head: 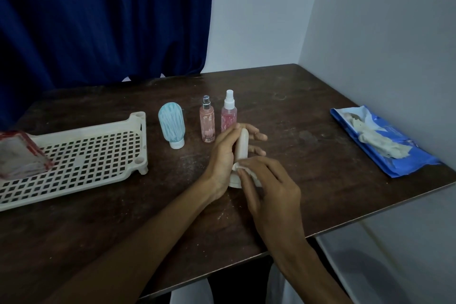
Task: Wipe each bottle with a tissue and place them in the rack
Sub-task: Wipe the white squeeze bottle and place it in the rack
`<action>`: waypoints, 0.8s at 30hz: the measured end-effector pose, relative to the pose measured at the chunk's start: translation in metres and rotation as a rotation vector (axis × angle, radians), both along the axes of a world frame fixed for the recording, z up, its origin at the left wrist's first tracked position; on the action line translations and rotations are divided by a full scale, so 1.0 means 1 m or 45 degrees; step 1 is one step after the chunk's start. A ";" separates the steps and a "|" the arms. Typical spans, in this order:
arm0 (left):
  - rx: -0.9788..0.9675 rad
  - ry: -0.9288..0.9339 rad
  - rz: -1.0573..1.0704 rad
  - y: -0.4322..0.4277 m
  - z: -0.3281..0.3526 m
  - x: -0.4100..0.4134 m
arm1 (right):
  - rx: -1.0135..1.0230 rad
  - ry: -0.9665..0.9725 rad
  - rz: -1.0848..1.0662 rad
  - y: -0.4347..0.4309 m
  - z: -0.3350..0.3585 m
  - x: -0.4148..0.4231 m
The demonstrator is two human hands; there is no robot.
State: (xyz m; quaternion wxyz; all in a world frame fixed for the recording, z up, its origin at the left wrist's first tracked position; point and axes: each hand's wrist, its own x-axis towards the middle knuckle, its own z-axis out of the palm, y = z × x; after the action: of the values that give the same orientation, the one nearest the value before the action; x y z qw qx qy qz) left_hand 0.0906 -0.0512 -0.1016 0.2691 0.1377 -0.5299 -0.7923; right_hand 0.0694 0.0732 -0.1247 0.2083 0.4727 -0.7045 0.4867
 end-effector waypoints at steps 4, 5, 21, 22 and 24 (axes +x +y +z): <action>-0.042 -0.009 0.047 -0.001 -0.002 0.001 | 0.015 0.012 -0.016 -0.005 0.011 -0.006; -0.047 -0.005 0.057 -0.001 -0.002 0.000 | 0.002 0.024 -0.019 -0.008 0.016 -0.007; 0.028 0.035 0.149 0.001 0.003 -0.001 | 0.119 0.082 0.034 -0.007 0.022 -0.001; 0.036 0.028 0.141 0.002 0.003 0.000 | 0.133 0.076 0.038 -0.004 0.017 0.001; 0.030 0.008 0.136 0.002 0.003 0.000 | 0.143 0.075 0.046 0.001 0.011 0.004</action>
State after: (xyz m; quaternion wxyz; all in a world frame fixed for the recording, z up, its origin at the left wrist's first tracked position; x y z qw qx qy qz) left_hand 0.0906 -0.0496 -0.0987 0.3112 0.1665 -0.5116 -0.7834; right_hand 0.0735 0.0743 -0.1142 0.1934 0.5104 -0.7156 0.4359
